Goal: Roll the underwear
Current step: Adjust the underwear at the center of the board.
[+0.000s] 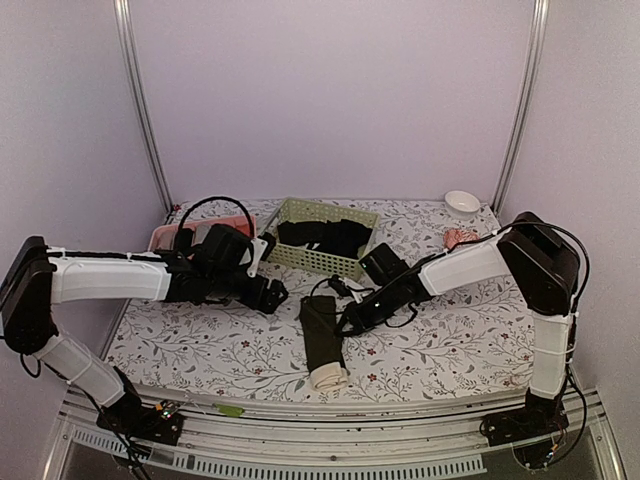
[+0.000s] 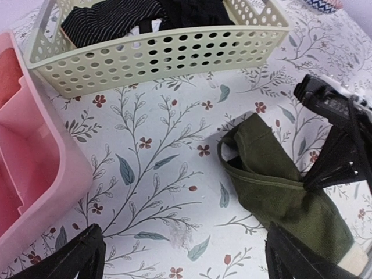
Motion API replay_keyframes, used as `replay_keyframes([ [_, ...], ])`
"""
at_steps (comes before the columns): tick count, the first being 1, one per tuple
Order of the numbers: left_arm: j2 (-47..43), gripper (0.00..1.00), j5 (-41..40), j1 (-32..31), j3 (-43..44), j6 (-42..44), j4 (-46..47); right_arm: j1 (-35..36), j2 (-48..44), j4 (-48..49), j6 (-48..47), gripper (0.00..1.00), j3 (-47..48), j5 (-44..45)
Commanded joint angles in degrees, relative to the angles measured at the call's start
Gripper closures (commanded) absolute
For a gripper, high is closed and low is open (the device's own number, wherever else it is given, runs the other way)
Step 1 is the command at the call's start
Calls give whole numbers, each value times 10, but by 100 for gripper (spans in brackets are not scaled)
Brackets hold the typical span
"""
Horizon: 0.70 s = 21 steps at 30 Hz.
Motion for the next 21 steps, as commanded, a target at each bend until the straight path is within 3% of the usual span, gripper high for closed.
replay_keyframes([
  [1,5,4,75,4,-14,10,40,-1,18,13,-1,100,-25,23],
  [5,14,4,115,2,-12,11,57,-1,19,26,2,100,-34,20],
  [7,16,9,143,2,-17,13,74,-1,19,29,4,100,-36,19],
  [9,19,22,178,3,-27,6,102,-1,18,33,5,100,-38,18],
  [12,39,51,238,2,-35,-24,156,-2,16,40,8,100,-42,20],
  [14,71,64,282,3,-33,-42,193,-4,17,48,11,100,-44,20],
  [16,98,70,297,3,-32,-59,220,-6,18,56,16,100,-48,18],
  [21,143,75,315,4,-27,-81,264,-17,15,83,32,100,-67,7],
])
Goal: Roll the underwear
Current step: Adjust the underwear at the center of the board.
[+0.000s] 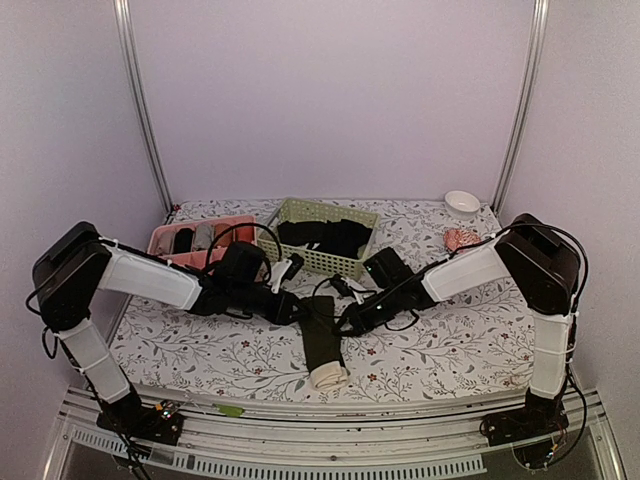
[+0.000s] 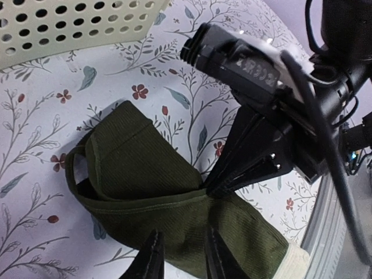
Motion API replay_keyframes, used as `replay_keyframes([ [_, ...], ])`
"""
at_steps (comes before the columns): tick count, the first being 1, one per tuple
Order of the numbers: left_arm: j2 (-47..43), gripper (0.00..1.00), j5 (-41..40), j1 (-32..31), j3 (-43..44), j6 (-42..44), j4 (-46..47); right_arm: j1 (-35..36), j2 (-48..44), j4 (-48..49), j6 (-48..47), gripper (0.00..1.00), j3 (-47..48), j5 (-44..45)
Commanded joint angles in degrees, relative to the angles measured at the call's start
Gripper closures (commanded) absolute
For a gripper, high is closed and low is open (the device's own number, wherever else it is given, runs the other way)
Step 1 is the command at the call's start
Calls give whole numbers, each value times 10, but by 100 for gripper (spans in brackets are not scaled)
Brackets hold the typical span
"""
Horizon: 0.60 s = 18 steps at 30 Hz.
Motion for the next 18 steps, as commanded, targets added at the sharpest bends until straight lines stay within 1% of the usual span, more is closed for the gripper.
replay_keyframes([
  [1,30,75,49,5,1,-29,79,-13,15,1,18,100,-33,18],
  [5,86,77,48,14,24,-29,86,-17,15,15,26,100,-46,10],
  [7,113,79,45,25,37,-29,78,-19,15,21,30,100,-51,10],
  [10,136,81,32,40,48,-28,72,-21,14,27,36,100,-58,13],
  [13,143,80,19,45,68,-9,49,-24,15,34,38,100,-61,10],
  [14,137,77,17,45,72,0,43,-23,16,37,39,100,-60,9],
  [15,123,72,17,45,66,4,49,-23,18,39,41,100,-60,7],
  [16,104,65,17,45,52,3,63,-23,19,42,44,100,-60,5],
  [17,77,53,17,44,33,-1,83,-23,20,43,45,100,-61,3],
  [18,50,44,14,44,11,-8,101,-24,20,45,48,100,-62,3],
])
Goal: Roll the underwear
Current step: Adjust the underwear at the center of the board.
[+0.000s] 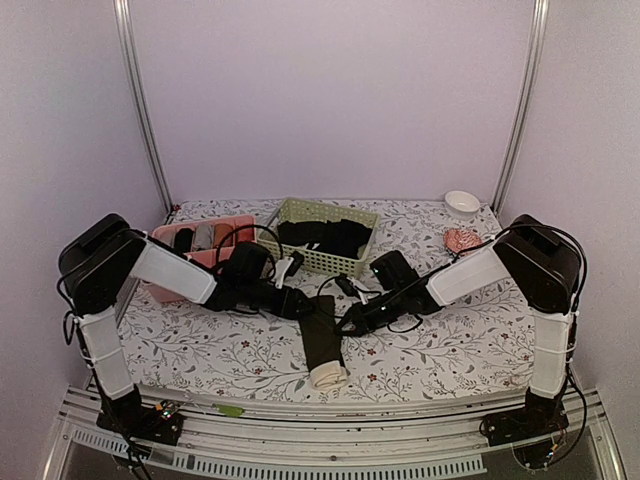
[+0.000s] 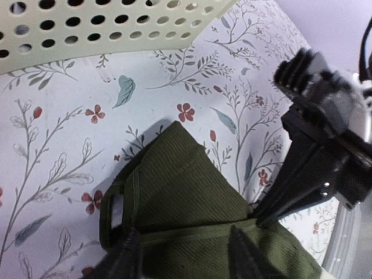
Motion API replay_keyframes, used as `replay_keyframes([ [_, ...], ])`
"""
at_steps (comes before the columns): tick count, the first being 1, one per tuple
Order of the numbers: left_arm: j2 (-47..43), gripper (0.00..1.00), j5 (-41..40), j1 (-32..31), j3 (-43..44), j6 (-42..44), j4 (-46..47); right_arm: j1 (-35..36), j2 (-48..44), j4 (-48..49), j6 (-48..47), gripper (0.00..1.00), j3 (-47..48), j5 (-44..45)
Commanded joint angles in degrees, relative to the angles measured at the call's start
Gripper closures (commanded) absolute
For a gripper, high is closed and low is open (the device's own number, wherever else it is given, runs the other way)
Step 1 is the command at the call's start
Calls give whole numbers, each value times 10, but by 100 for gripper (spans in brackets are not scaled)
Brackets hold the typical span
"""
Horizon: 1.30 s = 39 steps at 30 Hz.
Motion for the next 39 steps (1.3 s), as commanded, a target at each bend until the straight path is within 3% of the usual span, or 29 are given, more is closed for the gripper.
replay_keyframes([
  [1,-106,34,-19,6,-61,-6,56,-10,20,-32,11,100,-24,33],
  [5,-203,17,-33,-5,-139,-43,84,-13,22,-28,19,100,-30,34],
  [13,-282,16,-42,-105,-229,-125,157,-17,31,-14,42,100,-40,38],
  [22,-183,16,-23,-207,-200,-172,244,-18,31,-1,55,100,-48,27],
  [31,-75,5,-3,-214,-136,-196,288,-18,35,-1,56,100,-44,25],
  [39,-17,4,14,-221,-151,-226,303,-18,34,-3,56,100,-45,23],
])
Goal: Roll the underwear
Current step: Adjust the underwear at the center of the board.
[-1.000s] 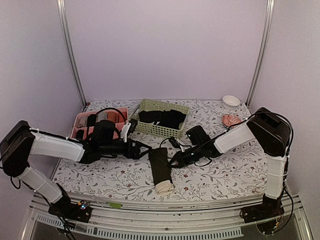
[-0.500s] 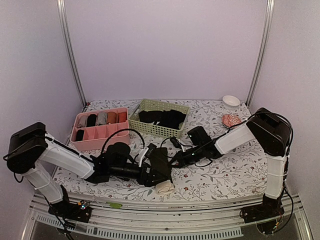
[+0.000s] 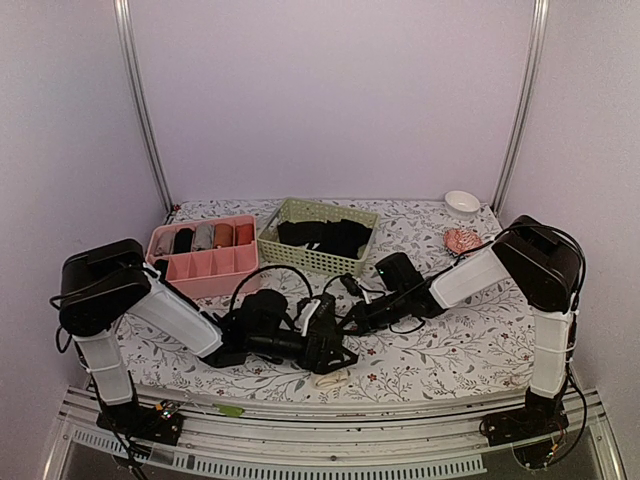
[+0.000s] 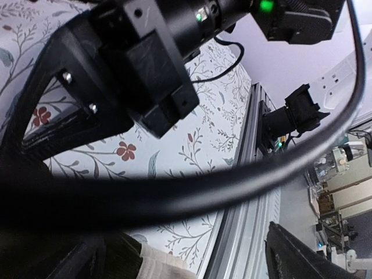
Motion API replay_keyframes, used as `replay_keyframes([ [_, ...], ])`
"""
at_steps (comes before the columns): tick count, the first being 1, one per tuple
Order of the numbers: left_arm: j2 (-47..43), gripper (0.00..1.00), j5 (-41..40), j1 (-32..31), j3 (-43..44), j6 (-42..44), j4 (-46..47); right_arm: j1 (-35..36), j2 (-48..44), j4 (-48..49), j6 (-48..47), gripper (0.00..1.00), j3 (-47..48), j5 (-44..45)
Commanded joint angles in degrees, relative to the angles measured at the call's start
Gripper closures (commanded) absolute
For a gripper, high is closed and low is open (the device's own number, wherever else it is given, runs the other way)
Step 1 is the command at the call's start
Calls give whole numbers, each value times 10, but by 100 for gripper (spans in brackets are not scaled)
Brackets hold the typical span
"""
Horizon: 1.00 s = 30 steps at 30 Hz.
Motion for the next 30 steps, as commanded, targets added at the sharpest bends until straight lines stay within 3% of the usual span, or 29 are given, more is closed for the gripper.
replay_keyframes([
  [1,32,4,12,-11,-20,-35,23,-8,31,-58,3,100,-18,37],
  [6,60,4,9,-12,-58,-69,70,-8,26,-59,3,100,-18,36],
  [11,0,4,-16,-19,-31,-9,-13,-8,25,-59,3,100,-18,34],
  [18,-97,4,-35,0,-47,41,-43,-8,19,-59,6,100,-17,31],
  [30,5,4,-6,55,-22,45,22,-8,20,-59,8,100,-17,27],
])
